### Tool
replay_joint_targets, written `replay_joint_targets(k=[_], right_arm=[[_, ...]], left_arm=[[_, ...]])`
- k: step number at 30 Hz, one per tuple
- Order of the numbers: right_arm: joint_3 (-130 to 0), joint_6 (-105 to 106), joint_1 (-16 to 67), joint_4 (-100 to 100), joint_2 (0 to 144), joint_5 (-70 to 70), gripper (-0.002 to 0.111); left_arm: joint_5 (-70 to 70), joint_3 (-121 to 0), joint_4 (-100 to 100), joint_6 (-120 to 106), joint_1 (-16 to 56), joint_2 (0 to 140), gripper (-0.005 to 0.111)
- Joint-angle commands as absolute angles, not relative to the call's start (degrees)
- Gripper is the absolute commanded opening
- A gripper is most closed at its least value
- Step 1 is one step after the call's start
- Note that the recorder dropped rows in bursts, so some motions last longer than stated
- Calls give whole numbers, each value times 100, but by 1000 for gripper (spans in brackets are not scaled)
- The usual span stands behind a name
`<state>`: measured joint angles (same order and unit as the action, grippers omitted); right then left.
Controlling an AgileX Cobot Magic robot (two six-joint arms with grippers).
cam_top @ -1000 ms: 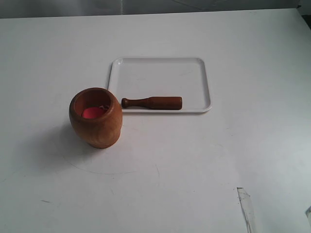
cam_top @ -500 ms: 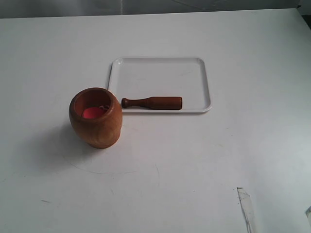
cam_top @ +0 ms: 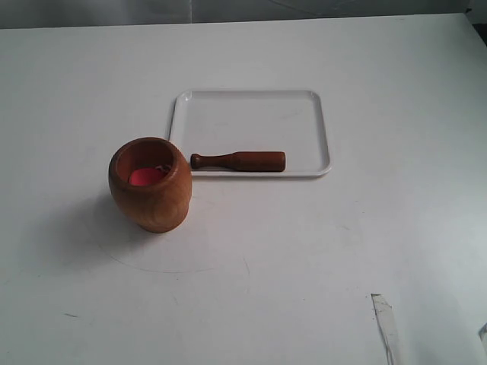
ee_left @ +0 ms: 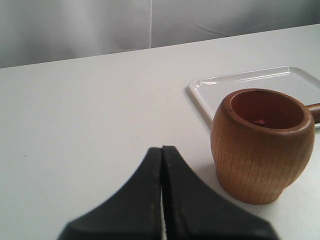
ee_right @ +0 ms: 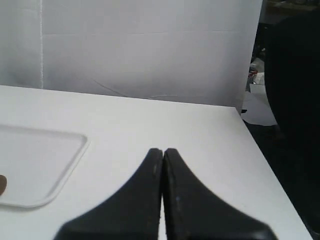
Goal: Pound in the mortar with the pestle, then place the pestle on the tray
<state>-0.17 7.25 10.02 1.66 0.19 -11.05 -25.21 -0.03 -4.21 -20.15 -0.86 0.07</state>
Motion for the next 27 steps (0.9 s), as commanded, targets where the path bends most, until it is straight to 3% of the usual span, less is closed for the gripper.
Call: replay_joint_targets(k=[1, 8, 27], right_arm=[[0, 294, 967, -48, 0, -1083, 0], [0, -43, 967, -56, 0, -179, 0], [0, 203, 967, -51, 0, -671, 0]], left_arm=[[-2503, 0, -379, -1968, -42, 0, 0], [-2503, 0, -379, -1968, -42, 0, 0], [-2503, 0, -379, -1968, -42, 0, 0]])
